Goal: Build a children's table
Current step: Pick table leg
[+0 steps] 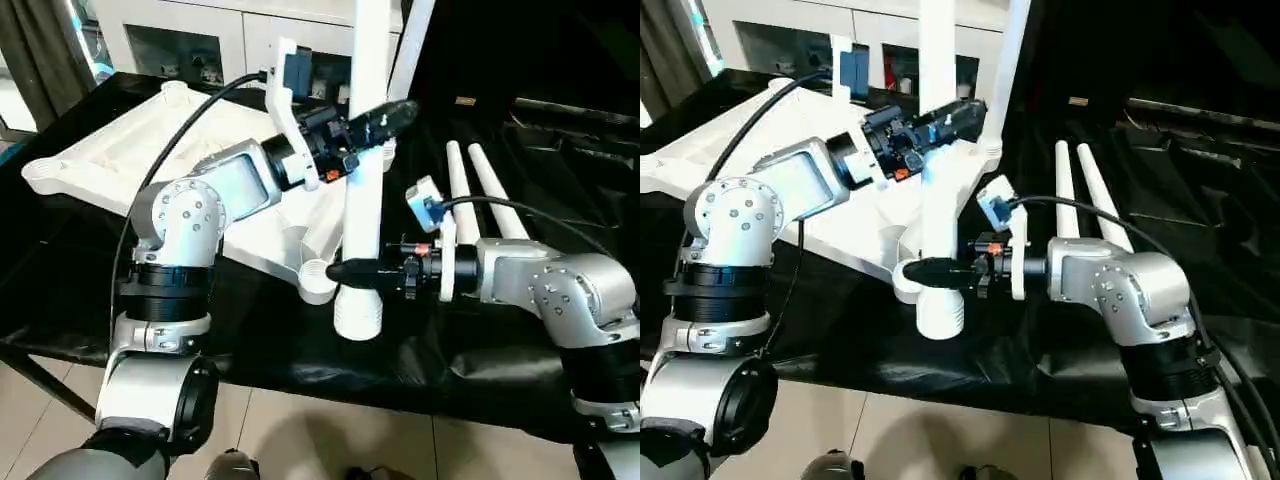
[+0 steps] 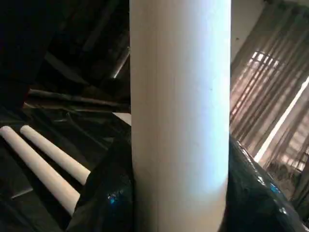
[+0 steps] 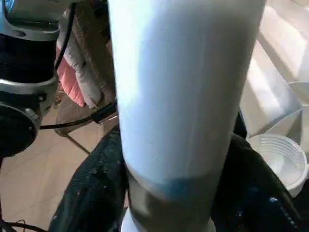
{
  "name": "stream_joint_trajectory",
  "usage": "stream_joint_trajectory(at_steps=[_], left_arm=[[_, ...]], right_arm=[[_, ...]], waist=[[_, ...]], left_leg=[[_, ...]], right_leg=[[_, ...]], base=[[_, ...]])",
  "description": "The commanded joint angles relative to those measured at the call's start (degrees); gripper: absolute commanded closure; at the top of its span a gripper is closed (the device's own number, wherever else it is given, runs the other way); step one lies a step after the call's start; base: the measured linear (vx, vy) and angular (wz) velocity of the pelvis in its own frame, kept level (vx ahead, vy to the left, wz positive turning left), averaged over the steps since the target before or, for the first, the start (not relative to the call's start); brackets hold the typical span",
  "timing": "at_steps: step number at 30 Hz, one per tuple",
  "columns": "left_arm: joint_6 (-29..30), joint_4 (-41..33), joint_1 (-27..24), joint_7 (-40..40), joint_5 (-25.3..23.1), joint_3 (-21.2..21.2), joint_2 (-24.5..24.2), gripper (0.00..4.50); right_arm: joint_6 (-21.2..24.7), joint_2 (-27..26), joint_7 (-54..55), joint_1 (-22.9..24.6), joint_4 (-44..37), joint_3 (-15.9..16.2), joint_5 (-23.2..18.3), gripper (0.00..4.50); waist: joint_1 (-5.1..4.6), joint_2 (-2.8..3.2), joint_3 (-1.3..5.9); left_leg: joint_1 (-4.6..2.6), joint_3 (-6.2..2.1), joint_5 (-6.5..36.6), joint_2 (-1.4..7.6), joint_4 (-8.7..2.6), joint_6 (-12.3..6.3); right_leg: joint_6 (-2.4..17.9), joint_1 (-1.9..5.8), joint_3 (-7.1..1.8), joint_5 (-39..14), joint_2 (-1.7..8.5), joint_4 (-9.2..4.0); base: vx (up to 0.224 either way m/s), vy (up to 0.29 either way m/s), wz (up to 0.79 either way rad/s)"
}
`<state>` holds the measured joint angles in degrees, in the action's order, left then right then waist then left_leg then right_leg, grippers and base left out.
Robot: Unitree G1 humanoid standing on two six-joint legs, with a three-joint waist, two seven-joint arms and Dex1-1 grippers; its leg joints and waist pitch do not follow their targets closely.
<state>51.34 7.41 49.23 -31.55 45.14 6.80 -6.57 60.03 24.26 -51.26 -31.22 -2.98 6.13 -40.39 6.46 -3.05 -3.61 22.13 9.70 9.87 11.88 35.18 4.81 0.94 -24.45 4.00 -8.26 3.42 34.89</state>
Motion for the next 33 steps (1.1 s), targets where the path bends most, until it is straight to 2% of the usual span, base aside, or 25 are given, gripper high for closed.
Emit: stream_joint_trajectory(at_steps=[1,10,11,15,16,17,18,19,20,23,24,25,27,29,30,31,32,33], left_arm=[[0.61,-0.92,1.34,-0.66,0.10,-0.56,-0.14,2.76],[0.95,-1.05,1.36,-1.13,0.27,-0.89,-0.63,2.76],[0.95,-1.01,1.35,-1.08,0.43,-0.70,-0.50,2.76],[0.08,-0.74,1.37,-0.49,-0.60,-0.86,-0.62,2.76],[-1.40,0.77,1.89,0.96,-0.85,0.50,0.14,2.76],[-1.73,1.04,2.00,1.22,-0.86,0.84,0.27,2.20],[-1.50,0.50,1.87,0.31,-0.31,0.80,-0.02,2.20],[-1.19,-0.06,1.72,-0.49,0.08,0.59,-0.30,2.20],[-0.92,-0.50,1.66,-0.79,0.83,0.87,-0.19,2.03],[-3.88,-0.77,1.55,-0.07,0.53,1.90,0.85,1.79],[-6.15,-0.15,1.67,1.11,1.77,4.53,2.18,1.65],[-6.45,-0.20,1.66,1.42,2.68,5.63,2.51,1.65],[-7.88,-0.11,1.90,2.62,3.87,7.71,3.28,1.63],[-10.32,0.84,2.69,4.44,5.04,10.40,4.12,1.63],[-14.22,2.79,4.17,6.86,7.03,14.72,4.93,1.63],[-15.73,3.86,4.94,8.12,8.15,16.85,5.11,1.63],[-16.69,5.38,5.77,9.11,9.31,19.19,4.48,1.63],[-17.02,5.94,5.68,8.54,8.12,19.23,3.12,1.63]], right_arm=[[-0.05,0.28,0.28,0.43,0.33,-0.13,0.07,2.55],[-0.06,0.21,0.15,0.66,0.20,-0.17,0.02,2.62],[-0.06,0.15,0.18,0.73,0.12,-0.19,0.01,2.62],[-0.15,0.03,0.32,1.11,-0.18,-0.17,0.02,2.62],[-0.47,-0.30,0.91,1.64,-0.61,-0.36,0.11,2.62],[-0.58,-0.42,1.14,1.85,-0.80,-0.48,0.12,2.62],[-0.83,-0.75,1.59,2.13,-0.99,-0.81,0.10,2.62],[-0.97,-0.94,1.86,2.31,-1.11,-1.05,0.06,2.62],[-1.34,-1.27,2.21,2.55,-1.26,-1.46,-0.01,2.62],[-2.44,-2.50,3.08,3.20,-1.79,-2.86,-0.58,2.62],[-2.83,-3.67,3.49,3.70,-2.80,-4.31,-1.96,2.62],[-3.06,-4.20,3.61,3.92,-3.31,-5.04,-2.68,2.62],[-3.43,-5.03,3.94,4.22,-3.82,-6.37,-3.82,2.62],[-3.95,-5.79,4.46,4.12,-3.67,-7.56,-4.47,2.62],[-4.80,-6.76,5.67,3.81,-3.23,-9.16,-4.83,2.62],[-5.26,-7.15,6.32,3.65,-3.01,-9.84,-4.81,2.62],[-6.42,-7.79,7.82,3.43,-2.60,-10.81,-4.26,2.62],[-7.58,-8.37,9.64,3.21,-2.10,-11.55,-3.32,2.62]], waist=[[0.08,0.19,4.65],[0.04,0.16,4.60],[0.03,0.46,4.60],[0.04,0.47,4.64],[0.11,1.21,4.63],[0.03,1.11,4.59],[0.10,1.24,4.67],[0.02,1.05,4.64],[0.11,1.40,4.68],[0.01,1.24,4.69],[0.00,1.66,4.63],[-0.05,1.50,4.65],[0.02,1.60,4.69],[0.08,1.92,4.65],[0.05,1.99,4.58],[0.12,2.26,4.68],[0.01,2.12,4.65],[-0.09,2.09,4.51]], left_leg=[[-0.74,-0.09,8.99,0.71,-3.73,0.99],[-0.78,-0.07,9.30,0.69,-3.72,1.04],[-0.81,-0.10,9.51,0.68,-3.73,1.13],[-0.80,-0.12,9.53,0.69,-3.75,1.18],[-0.86,-0.19,9.64,0.70,-3.77,1.26],[-0.85,-0.17,10.16,0.66,-3.77,1.31],[-0.95,-0.25,10.53,0.64,-3.81,1.41],[-0.90,-0.21,10.68,0.63,-3.84,1.38],[-0.93,-0.27,10.82,0.58,-3.84,1.48],[-0.86,-0.28,11.22,0.57,-3.85,1.37],[-0.91,-0.24,11.55,0.59,-3.84,1.24],[-0.92,-0.25,11.73,0.54,-3.76,1.21],[-0.94,-0.26,11.83,0.44,-3.76,1.03],[-0.97,-0.24,12.20,0.42,-3.72,0.73],[-0.94,-0.23,12.45,0.32,-3.72,0.68],[-1.02,-0.28,12.58,0.22,-3.63,0.80],[-1.02,-0.32,12.81,0.19,-3.68,0.74],[-1.14,-0.34,13.07,0.12,-3.78,0.80]], right_leg=[[4.36,3.81,-2.02,-20.58,3.70,-4.70],[4.27,3.77,-2.01,-21.09,3.67,-4.76],[4.27,3.72,-2.01,-20.96,3.61,-4.84],[4.66,3.79,-2.00,-20.07,3.62,-4.73],[4.91,3.78,-2.01,-19.67,3.61,-4.77],[4.86,3.71,-1.98,-19.72,3.54,-4.90],[5.04,3.79,-1.93,-19.59,3.54,-4.78],[5.01,3.82,-1.92,-19.76,3.52,-4.88],[5.13,3.85,-1.90,-20.04,3.60,-4.86],[5.50,3.94,-1.83,-20.06,3.60,-4.98],[5.50,3.88,-1.87,-20.01,3.57,-5.21],[5.67,3.91,-1.81,-19.93,3.55,-5.09],[5.61,3.95,-1.75,-20.63,3.53,-5.03],[5.28,3.81,-1.68,-21.70,3.49,-5.32],[5.17,3.78,-1.58,-22.16,3.44,-5.55],[5.04,3.80,-1.51,-22.37,3.48,-5.50],[4.63,3.81,-1.42,-22.85,3.41,-5.54],[3.84,3.70,-1.30,-24.23,3.31,-5.70]], base=[[0.000,0.000,0.00],[0.000,0.000,0.00],[0.000,0.000,0.00],[0.000,0.000,0.00],[0.000,0.000,0.00],[0.000,0.000,0.00],[0.000,0.000,0.00],[0.000,0.000,0.00],[0.000,0.000,0.00],[0.000,0.000,0.00],[0.000,0.000,0.00],[0.000,0.000,0.00],[0.000,0.000,0.00],[0.000,0.000,0.00],[0.000,0.000,0.00],[0.000,0.000,0.00],[0.000,0.000,0.00],[0.000,0.000,0.00]])
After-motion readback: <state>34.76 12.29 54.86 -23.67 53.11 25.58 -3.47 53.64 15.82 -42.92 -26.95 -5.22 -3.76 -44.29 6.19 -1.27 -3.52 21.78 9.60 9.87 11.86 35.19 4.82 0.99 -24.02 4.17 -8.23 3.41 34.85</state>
